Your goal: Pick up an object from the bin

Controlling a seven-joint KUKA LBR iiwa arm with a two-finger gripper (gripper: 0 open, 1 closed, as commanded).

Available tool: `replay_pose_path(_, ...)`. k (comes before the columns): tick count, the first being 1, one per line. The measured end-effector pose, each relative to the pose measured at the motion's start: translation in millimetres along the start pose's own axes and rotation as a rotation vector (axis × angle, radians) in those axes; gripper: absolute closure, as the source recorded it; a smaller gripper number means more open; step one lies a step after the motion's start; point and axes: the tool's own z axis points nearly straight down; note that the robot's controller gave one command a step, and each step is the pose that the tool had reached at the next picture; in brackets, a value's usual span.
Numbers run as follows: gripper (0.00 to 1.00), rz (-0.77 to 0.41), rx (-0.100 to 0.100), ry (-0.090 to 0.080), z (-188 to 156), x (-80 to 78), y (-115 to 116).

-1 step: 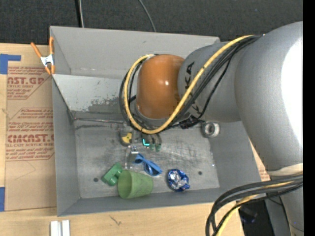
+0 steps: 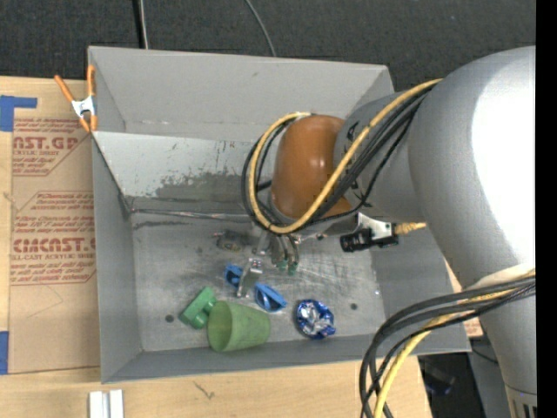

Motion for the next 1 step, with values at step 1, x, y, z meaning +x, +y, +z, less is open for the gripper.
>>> replay_pose_path(1,1.00,-0.001,-0.002,-0.001,-1.6,-0.4,1.2)
